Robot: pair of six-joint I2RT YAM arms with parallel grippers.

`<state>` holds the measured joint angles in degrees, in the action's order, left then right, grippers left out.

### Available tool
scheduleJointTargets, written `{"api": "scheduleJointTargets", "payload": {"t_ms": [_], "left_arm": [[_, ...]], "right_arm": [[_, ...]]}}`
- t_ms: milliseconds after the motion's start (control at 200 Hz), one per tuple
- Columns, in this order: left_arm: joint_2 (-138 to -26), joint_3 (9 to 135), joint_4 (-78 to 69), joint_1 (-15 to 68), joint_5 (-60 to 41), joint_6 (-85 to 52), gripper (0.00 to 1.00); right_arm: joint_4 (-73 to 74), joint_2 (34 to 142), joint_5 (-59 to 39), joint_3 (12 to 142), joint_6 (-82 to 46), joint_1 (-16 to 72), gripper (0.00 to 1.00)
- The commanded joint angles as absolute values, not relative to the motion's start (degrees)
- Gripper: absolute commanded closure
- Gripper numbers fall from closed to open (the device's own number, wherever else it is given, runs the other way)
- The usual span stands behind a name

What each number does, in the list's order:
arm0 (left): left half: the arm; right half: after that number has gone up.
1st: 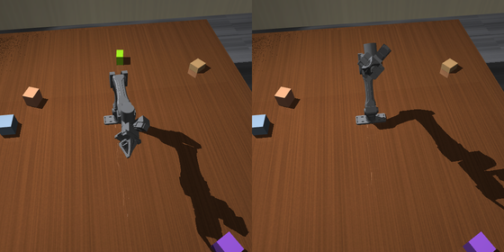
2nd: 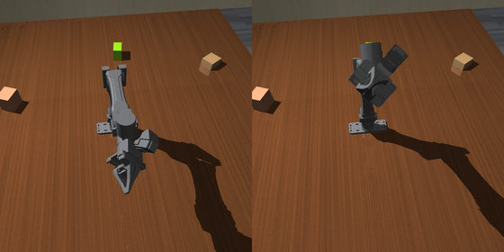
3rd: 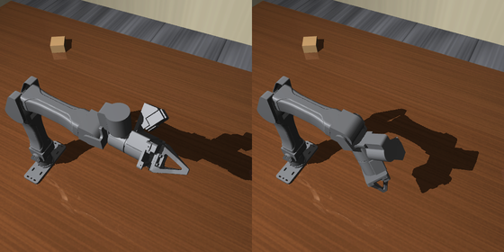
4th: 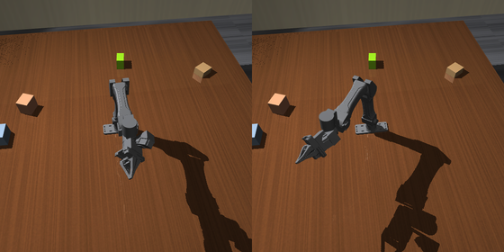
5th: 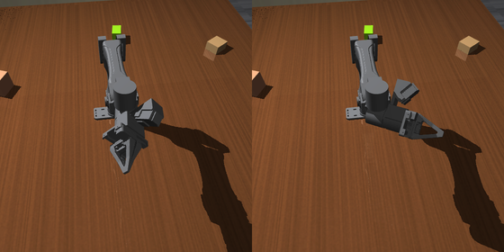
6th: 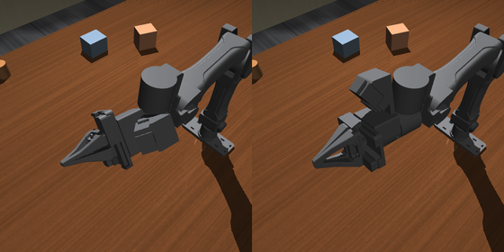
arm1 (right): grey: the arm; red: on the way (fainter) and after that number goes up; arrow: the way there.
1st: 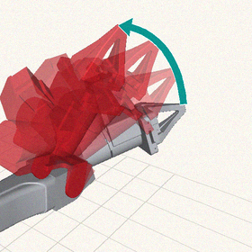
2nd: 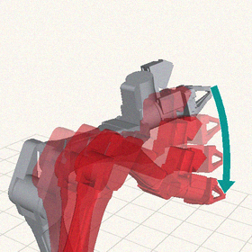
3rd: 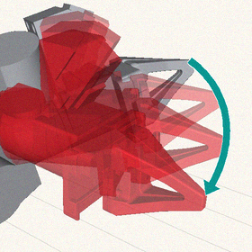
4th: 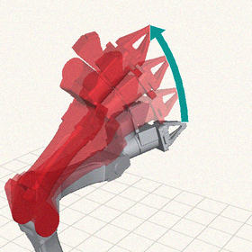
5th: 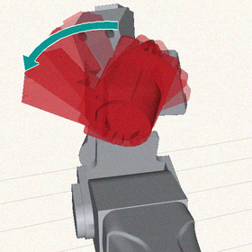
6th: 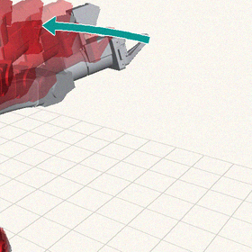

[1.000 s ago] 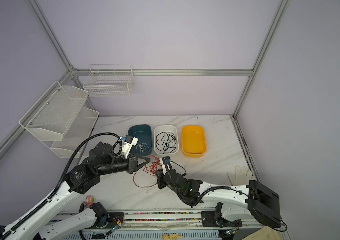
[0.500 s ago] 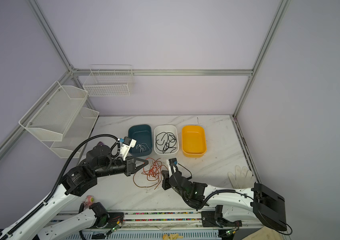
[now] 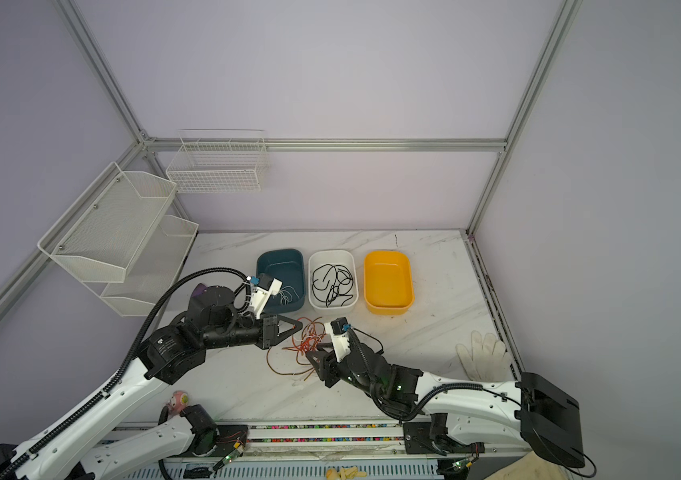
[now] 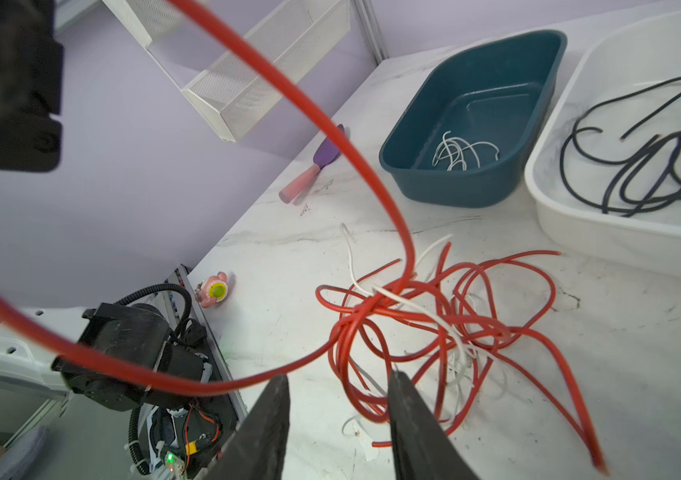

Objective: Untangle the cables

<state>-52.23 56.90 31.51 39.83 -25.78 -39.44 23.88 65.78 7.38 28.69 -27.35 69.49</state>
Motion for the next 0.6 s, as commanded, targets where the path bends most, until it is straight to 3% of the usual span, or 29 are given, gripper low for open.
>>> {"api": "scheduleJointTargets", "payload": {"t_ms": [0, 170, 595], "left_arm": [[-51.73, 59.24, 28.37, 40.05, -27.69, -39.37, 1.00], [-50.52, 58.31, 28.13, 40.17, -27.68, -39.86, 1.00], [-48.85, 57.61, 28.09, 40.43, -28.45, -40.31, 1.00]], "right_arm": [[24.52, 69.46, 8.31, 32.29, -27.78, 69.92, 0.59], [21.20, 72.53, 15.89, 34.61, -31.11, 69.87, 0.65], [21.67, 75.11, 21.42, 34.38, -35.86, 69.87, 0.76]]}}
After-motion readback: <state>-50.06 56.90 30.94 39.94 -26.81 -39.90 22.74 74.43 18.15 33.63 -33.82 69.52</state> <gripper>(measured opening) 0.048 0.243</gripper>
